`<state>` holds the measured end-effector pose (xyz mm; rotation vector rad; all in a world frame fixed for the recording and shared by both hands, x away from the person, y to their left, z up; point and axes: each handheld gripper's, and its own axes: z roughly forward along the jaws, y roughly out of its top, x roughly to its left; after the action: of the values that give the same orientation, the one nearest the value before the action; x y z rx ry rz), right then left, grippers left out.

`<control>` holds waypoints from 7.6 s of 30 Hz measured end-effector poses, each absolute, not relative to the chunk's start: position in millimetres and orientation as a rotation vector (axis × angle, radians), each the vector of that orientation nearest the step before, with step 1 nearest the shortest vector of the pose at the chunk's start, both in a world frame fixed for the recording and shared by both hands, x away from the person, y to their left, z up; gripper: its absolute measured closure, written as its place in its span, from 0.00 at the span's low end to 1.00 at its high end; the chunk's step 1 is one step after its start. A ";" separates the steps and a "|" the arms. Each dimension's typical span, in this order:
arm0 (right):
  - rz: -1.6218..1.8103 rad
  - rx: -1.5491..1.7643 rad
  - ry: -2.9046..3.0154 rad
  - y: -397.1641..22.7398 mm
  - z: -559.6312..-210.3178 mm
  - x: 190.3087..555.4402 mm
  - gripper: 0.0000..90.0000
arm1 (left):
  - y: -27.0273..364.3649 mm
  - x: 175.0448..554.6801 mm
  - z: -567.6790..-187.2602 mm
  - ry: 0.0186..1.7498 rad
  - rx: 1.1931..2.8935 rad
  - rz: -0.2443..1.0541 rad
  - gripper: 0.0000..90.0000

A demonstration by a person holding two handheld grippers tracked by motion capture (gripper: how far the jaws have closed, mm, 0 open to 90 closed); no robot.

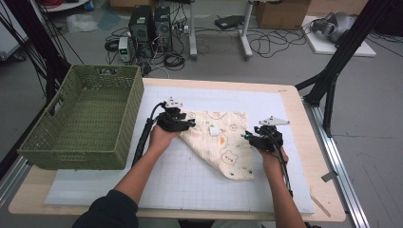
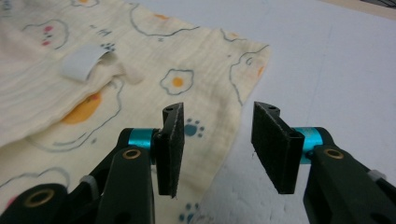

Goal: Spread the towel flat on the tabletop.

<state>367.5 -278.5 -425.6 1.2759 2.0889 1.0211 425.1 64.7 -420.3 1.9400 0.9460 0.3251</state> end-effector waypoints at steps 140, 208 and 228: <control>0.978 1.188 2.244 -272.6 -439.5 321.3 0.50 | 120.2 312.8 -447.1 0.759 2.087 0.096 0.63; 1.004 1.258 2.213 -242.5 -441.9 419.6 0.58 | 116.7 425.4 -444.6 1.230 1.892 0.442 0.51; 0.988 1.318 2.108 -263.7 -422.9 405.4 0.58 | 107.0 414.8 -445.2 1.155 2.027 0.546 0.96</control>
<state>405.4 -263.7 -422.9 1.3177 2.1076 0.9882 414.8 107.0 -445.2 2.0270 1.1549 0.5462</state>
